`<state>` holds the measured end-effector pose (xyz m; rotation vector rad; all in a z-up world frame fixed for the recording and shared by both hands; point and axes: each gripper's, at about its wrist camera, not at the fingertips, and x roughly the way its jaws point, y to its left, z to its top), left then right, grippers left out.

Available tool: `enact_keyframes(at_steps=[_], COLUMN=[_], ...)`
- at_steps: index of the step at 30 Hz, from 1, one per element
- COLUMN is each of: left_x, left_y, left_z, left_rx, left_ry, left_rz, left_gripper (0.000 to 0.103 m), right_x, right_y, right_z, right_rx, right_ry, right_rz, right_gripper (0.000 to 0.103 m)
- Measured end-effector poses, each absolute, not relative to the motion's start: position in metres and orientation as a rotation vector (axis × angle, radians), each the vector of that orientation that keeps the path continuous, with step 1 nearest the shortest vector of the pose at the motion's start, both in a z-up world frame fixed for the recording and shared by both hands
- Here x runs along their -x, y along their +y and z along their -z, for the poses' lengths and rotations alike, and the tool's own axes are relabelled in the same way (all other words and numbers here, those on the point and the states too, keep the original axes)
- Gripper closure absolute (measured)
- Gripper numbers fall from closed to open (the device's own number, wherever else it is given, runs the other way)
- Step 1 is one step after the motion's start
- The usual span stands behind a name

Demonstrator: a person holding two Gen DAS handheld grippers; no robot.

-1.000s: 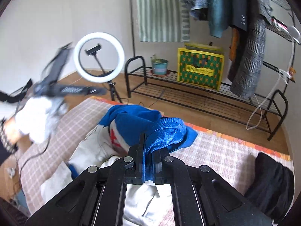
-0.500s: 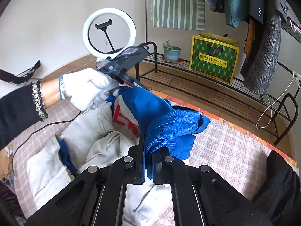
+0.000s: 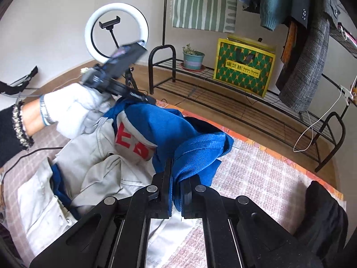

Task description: Fold large clothes

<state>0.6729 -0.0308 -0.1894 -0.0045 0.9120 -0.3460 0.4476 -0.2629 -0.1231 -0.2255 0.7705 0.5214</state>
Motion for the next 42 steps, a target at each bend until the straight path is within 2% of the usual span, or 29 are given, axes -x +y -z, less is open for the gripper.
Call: enact_keyframes(at_steps=[7, 14, 19, 25, 30, 31, 33, 34, 38, 42], left_x=[-0.649, -0.575, -0.524, -0.465, -0.436, -0.434, -0.437, -0.44, -0.456, -0.481], left_y=[-0.007, 0.01, 0.024, 0.04, 0.084, 0.093, 0.106, 0.111, 0.122, 0.108], left_z=[0.162, 0.143, 0.16, 0.189, 0.184, 0.183, 0.186, 0.189, 0.199, 0.215], left_rx=[0.076, 0.091, 0.119, 0.12, 0.354, 0.405, 0.474, 0.536, 0.761, 0.844], left_ry=[0.844, 0.799, 0.841, 0.898, 0.865, 0.865, 0.883, 0.894, 0.898, 0.998], left_rz=[0.348, 0.411, 0.419, 0.404, 0.377, 0.373, 0.345, 0.349, 0.387, 0.414], left_gripper=[0.103, 0.103, 0.103, 0.103, 0.103, 0.101, 0.07, 0.049, 0.048, 0.048], right_x=[-0.443, -0.418, -0.371, -0.307, -0.295, -0.295, -0.296, -0.296, -0.288, -0.283], right_y=[-0.26, -0.26, -0.253, -0.226, -0.22, -0.22, -0.221, -0.221, -0.214, -0.213], right_z=[0.115, 0.108, 0.112, 0.154, 0.173, 0.174, 0.174, 0.173, 0.175, 0.178], right_rx=[0.254, 0.26, 0.288, 0.459, 0.518, 0.527, 0.538, 0.534, 0.564, 0.578], right_ry=[0.759, 0.74, 0.723, 0.74, 0.742, 0.734, 0.723, 0.724, 0.714, 0.715], right_rz=[-0.492, -0.481, -0.518, -0.549, -0.522, -0.512, -0.496, -0.495, -0.491, -0.488], right_gripper=[0.1, 0.1, 0.1, 0.1, 0.1, 0.1, 0.1, 0.1, 0.1, 0.1])
